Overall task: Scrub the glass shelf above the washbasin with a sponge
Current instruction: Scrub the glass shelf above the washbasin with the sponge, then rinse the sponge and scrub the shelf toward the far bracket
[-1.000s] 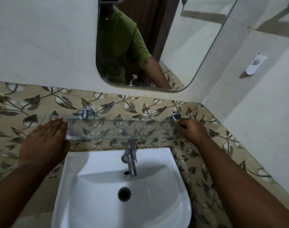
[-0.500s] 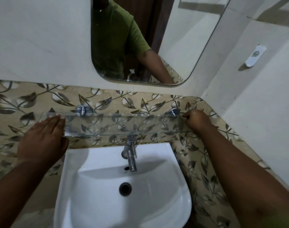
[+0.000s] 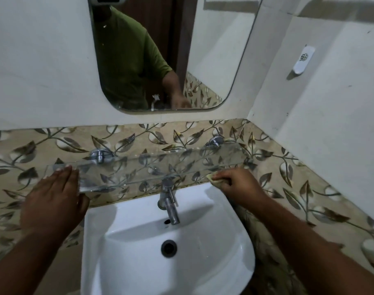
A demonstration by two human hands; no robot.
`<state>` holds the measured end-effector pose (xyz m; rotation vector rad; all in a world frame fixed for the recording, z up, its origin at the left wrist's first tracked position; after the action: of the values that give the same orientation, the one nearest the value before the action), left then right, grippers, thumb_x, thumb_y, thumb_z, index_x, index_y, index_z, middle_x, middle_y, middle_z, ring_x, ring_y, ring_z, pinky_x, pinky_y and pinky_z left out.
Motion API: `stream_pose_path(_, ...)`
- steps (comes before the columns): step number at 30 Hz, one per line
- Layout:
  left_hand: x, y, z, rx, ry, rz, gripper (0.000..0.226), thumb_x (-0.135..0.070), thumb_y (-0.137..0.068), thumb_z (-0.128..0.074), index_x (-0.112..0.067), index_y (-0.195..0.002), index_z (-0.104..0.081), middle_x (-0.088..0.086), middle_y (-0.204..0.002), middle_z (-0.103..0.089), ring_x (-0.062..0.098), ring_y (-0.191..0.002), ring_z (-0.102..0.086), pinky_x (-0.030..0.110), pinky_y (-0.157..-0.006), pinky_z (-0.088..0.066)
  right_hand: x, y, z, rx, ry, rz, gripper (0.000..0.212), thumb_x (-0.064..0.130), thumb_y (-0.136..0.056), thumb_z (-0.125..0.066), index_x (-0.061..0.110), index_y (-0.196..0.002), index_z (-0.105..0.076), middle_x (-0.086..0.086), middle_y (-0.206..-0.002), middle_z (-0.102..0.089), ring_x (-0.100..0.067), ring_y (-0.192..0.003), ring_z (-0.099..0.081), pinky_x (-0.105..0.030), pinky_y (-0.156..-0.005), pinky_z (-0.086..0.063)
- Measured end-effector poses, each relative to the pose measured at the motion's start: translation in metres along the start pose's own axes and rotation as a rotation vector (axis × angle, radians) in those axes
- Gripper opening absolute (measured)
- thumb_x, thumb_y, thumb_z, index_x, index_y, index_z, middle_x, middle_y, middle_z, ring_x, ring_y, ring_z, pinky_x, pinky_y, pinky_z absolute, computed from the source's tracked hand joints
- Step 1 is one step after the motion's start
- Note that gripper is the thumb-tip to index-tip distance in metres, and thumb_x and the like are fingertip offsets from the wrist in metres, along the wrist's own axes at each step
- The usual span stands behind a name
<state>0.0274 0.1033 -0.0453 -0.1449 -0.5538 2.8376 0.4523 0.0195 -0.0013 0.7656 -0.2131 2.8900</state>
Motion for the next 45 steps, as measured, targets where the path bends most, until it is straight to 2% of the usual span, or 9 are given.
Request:
stream_pose_path(2, -0.004, 0.001, 0.004, 0.002, -0.025, -0.006, 0.074, -0.036, -0.074, -0.044, 0.007, -0.134, -0.048, 0.03, -0.138, -0.05, 0.043, -0.125, -0.05, 0.034, -0.115, -0.018, 0.01, 0.016, -0.045, -0.012, -0.39, -0.058, 0.023, 0.014, -0.079, -0.076, 0.011, -0.102, -0.078, 0.007, -0.088, -0.074, 0.005, -0.074, -0.065, -0.01, -0.069, -0.048)
stream_pose_path(5, -0.005, 0.003, 0.004, 0.042, -0.066, -0.024, 0.076, -0.031, -0.069, -0.049, 0.006, -0.135, -0.047, 0.028, -0.139, -0.05, 0.041, -0.126, -0.05, 0.042, -0.113, -0.026, 0.043, 0.035, -0.136, 0.157, -0.986, -0.288, 0.014, 0.003, -0.087, -0.071, 0.002, -0.101, -0.073, -0.016, -0.078, -0.073, -0.023, -0.062, -0.066, -0.026, -0.051, -0.048)
stream_pose_path(9, -0.003, 0.005, 0.002, 0.112, -0.091, -0.026, 0.085, -0.013, -0.06, -0.071, 0.002, -0.139, -0.045, 0.024, -0.144, -0.047, 0.038, -0.129, -0.049, 0.048, -0.108, -0.035, 0.123, 0.035, -0.223, 0.479, -1.728, -0.481, 0.032, -0.014, -0.09, -0.041, -0.001, -0.106, -0.066, -0.027, -0.094, -0.066, -0.036, -0.081, -0.065, -0.049, -0.073, -0.057)
stream_pose_path(13, 0.001, 0.005, 0.003, 0.105, -0.105, -0.048, 0.085, -0.002, -0.06, -0.064, 0.001, -0.142, -0.041, 0.023, -0.146, -0.044, 0.037, -0.132, -0.047, 0.048, -0.108, -0.036, 0.188, 0.007, -0.251, 0.442, -2.11, -0.726, 0.029, -0.006, -0.095, -0.036, -0.002, -0.1, -0.065, -0.028, -0.097, -0.07, -0.041, -0.097, -0.062, -0.056, -0.094, -0.047)
stream_pose_path(23, 0.001, 0.009, 0.01, 0.152, -0.123, -0.079, 0.087, -0.007, -0.076, -0.051, -0.009, -0.154, -0.011, 0.013, -0.162, -0.016, 0.027, -0.148, -0.02, 0.038, -0.12, -0.016, 0.253, -0.012, -0.245, 0.403, -2.392, -0.794, 0.03, 0.006, -0.094, -0.042, -0.009, -0.111, -0.062, -0.03, -0.096, -0.071, -0.042, -0.1, -0.062, -0.051, -0.072, -0.058)
stream_pose_path(31, 0.004, 0.008, 0.008, 0.133, -0.098, -0.049, 0.085, -0.006, -0.074, -0.052, -0.008, -0.153, -0.019, 0.014, -0.16, -0.024, 0.027, -0.146, -0.027, 0.04, -0.119, -0.021, 0.182, 0.006, -0.23, 0.292, -2.32, -0.814, 0.031, 0.006, -0.094, -0.041, -0.008, -0.111, -0.062, -0.029, -0.099, -0.071, -0.042, -0.089, -0.07, -0.06, -0.072, -0.055)
stream_pose_path(36, 0.004, 0.01, 0.007, 0.127, -0.094, -0.04, 0.085, -0.007, -0.075, -0.053, -0.008, -0.153, -0.018, 0.014, -0.16, -0.023, 0.027, -0.146, -0.025, 0.041, -0.119, -0.021, 0.164, -0.025, -0.216, 0.13, -2.389, -0.838, 0.037, 0.003, -0.085, -0.048, -0.003, -0.119, -0.061, -0.027, -0.097, -0.072, -0.039, -0.101, -0.065, -0.05, -0.083, -0.057)
stream_pose_path(39, 0.002, 0.011, 0.008, 0.138, -0.093, -0.035, 0.086, -0.007, -0.077, -0.051, -0.01, -0.154, -0.012, 0.012, -0.162, -0.017, 0.026, -0.148, -0.021, 0.04, -0.12, -0.018, 0.189, -0.032, -0.222, 0.151, -2.428, -0.79, 0.033, 0.002, -0.083, -0.05, -0.004, -0.113, -0.064, -0.027, -0.1, -0.071, -0.041, -0.086, -0.072, -0.056, -0.065, -0.06)
stream_pose_path(45, 0.001, 0.011, 0.01, 0.134, -0.117, -0.048, 0.091, -0.006, -0.073, -0.057, -0.009, -0.153, -0.015, 0.013, -0.161, -0.019, 0.025, -0.147, -0.023, 0.037, -0.118, -0.014, 0.192, -0.024, -0.238, 0.239, -2.362, -0.77, 0.023, 0.003, -0.087, -0.047, -0.005, -0.1, -0.065, -0.026, -0.092, -0.072, -0.038, -0.087, -0.07, -0.051, -0.068, -0.061)
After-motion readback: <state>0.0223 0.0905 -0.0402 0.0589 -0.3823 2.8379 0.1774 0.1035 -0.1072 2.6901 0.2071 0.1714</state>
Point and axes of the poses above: each hand's wrist, its own y-axis away from the middle knuckle, its own z-axis out of the back of the hand, x = y × z, the point moved 7 cm from there along -y, towards the middle knuckle
